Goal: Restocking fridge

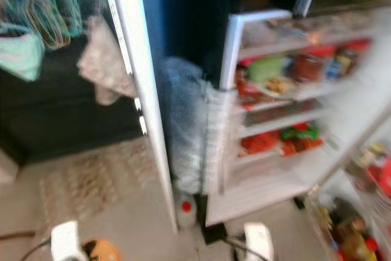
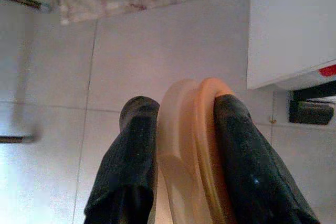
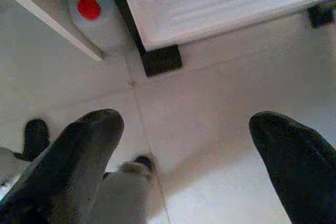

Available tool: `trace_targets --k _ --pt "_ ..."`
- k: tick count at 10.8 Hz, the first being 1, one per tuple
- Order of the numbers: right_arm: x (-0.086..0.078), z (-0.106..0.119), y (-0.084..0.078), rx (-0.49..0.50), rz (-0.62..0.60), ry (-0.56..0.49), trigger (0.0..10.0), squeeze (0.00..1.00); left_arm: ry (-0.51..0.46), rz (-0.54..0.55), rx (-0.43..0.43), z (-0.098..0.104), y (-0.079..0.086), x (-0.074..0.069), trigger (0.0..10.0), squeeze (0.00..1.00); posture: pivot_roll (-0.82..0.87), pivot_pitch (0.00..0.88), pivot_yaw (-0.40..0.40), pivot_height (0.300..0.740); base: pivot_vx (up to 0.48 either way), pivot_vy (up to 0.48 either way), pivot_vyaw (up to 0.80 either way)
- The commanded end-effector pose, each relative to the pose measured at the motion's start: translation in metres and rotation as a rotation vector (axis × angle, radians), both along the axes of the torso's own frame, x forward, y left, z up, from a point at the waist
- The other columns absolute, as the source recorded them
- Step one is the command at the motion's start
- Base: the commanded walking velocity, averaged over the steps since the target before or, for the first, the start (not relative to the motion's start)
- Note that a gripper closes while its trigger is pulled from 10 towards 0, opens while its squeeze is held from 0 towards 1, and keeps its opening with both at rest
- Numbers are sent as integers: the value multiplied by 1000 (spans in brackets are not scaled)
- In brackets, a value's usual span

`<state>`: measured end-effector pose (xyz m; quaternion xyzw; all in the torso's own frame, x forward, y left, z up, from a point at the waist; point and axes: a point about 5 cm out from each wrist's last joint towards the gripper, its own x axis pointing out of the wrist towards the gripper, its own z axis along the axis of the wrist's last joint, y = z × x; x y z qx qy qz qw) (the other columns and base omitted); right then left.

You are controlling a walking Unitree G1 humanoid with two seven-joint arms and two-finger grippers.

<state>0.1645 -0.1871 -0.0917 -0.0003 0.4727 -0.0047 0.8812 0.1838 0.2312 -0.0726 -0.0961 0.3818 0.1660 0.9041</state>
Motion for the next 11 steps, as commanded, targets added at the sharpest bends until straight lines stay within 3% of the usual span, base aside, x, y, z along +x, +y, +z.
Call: trace_targets --k 1,2,3,6,11 --pt "-7 -2 -8 -13 -20 25 10000 0 -40 20 -20 2 -1 3 10000 0 -32 22 2 740 0 -277 0" --pt "-7 -2 -8 -15 -22 25 10000 0 -71 112 -68 4 3 5 10000 0 -32 28 2 740 0 -281 0" --pt "-7 -2 -7 -18 -8 32 10000 0 -74 273 -187 1 6 1 10000 0 -31 33 2 740 0 -277 0" --pt "-17 -5 -14 -34 24 65 10000 0 -46 242 -183 -3 1 -5 10000 0 -33 45 0 740 0 -265 0" --pt "-14 -4 -17 -61 8 77 10000 0 -25 245 -173 -5 4 -9 10000 0 -38 51 0 740 0 -271 0"
